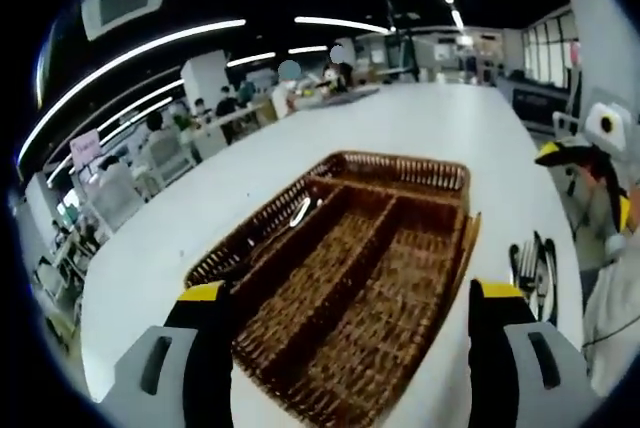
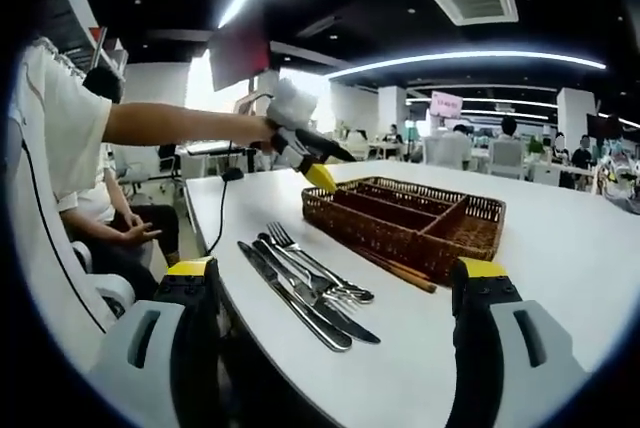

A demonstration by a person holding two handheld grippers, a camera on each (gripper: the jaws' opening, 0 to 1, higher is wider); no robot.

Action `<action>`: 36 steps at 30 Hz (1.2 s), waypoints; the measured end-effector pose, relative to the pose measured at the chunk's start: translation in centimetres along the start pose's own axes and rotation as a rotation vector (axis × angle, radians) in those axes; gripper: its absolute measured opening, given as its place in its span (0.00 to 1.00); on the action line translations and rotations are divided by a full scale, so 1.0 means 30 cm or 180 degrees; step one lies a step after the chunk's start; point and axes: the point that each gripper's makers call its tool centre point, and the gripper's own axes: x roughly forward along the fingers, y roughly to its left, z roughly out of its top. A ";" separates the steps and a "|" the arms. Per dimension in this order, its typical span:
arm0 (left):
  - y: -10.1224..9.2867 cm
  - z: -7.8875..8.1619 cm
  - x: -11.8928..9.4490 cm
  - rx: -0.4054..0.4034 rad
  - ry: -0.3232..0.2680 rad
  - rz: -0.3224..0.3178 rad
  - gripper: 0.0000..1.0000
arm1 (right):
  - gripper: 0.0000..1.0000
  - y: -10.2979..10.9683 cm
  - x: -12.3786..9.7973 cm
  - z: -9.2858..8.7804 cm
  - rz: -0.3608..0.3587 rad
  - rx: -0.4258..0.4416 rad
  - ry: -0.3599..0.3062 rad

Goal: Arrange the knives, forks, and spoons in their matching storage slots by inserting each utensil handle-first until every utensil is classified and aligned in the correct compartment

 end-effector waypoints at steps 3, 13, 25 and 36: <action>0.003 -0.010 -0.006 -0.0038 -0.0031 0.0030 1.00 | 1.00 0.001 0.005 -0.004 0.0000 0.0010 0.0009; -0.019 -0.052 -0.030 -0.0132 -0.0155 0.0150 0.99 | 1.00 0.009 0.020 -0.013 0.0036 0.0037 0.0034; -0.027 -0.064 -0.062 -0.0376 -0.0290 0.0337 0.99 | 1.00 0.013 0.027 -0.004 0.0077 0.0051 -0.0003; -0.046 -0.065 -0.088 -0.0480 -0.0373 0.0441 0.97 | 1.00 0.018 0.036 -0.015 0.0094 0.0043 -0.0005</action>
